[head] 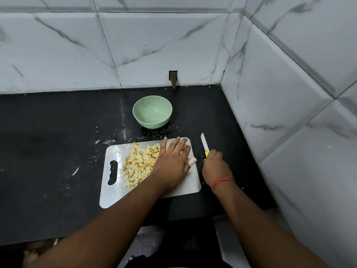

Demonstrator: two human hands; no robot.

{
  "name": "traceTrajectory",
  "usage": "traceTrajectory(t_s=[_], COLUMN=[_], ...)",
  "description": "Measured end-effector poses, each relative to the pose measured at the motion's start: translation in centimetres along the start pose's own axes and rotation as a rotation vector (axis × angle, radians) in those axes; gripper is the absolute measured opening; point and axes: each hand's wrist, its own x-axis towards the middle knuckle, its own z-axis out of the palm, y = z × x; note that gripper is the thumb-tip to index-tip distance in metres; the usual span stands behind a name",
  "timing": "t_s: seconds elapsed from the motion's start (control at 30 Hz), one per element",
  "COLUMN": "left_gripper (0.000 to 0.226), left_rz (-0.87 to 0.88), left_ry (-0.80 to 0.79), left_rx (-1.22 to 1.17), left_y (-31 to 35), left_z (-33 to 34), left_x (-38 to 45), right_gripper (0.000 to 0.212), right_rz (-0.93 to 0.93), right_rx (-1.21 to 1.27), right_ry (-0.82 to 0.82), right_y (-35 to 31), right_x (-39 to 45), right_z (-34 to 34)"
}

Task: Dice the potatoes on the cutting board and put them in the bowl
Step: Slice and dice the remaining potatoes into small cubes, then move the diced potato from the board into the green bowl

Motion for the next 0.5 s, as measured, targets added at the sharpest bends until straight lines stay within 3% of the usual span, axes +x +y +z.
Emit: traceTrajectory(t_s=[0.3,0.5], left_gripper=[0.076,0.07], left_rz=[-0.043,-0.092], left_ry=[-0.052,-0.004], left_rx=[0.009,0.008], left_y=[-0.6,-1.3], left_z=[-0.4,-0.5], left_x=[-1.6,-2.9], right_gripper=[0.035,0.034], right_rz=[-0.079,-0.325], right_rx=[-0.066,0.04], right_ry=[0.048,0.359], right_y=[1.1,0.2], right_x=[0.1,-1.8], right_z=[0.0,-0.5])
